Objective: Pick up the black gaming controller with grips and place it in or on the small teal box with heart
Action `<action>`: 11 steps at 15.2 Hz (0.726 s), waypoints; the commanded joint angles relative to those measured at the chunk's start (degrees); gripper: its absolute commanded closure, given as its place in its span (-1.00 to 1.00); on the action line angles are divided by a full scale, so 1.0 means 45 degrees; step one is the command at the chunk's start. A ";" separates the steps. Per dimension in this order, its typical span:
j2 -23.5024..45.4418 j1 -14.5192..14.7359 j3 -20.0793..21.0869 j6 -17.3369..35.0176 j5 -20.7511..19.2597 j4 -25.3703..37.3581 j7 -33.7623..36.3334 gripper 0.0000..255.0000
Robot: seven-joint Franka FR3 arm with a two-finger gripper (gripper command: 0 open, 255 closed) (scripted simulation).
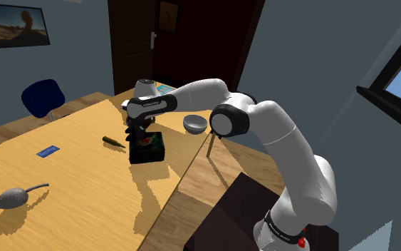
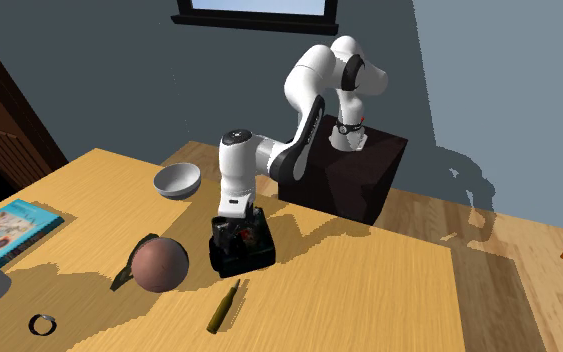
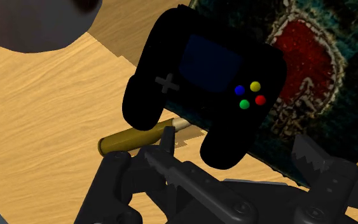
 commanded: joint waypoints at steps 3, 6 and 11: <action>0.0132 0.0013 0.0004 0.0020 -0.0004 0.0123 0.0013 -1.00; 0.0132 0.0013 0.0004 0.0020 -0.0004 0.0123 0.0013 -1.00; 0.0126 0.0015 0.0004 0.0023 -0.0004 0.0114 0.0015 1.00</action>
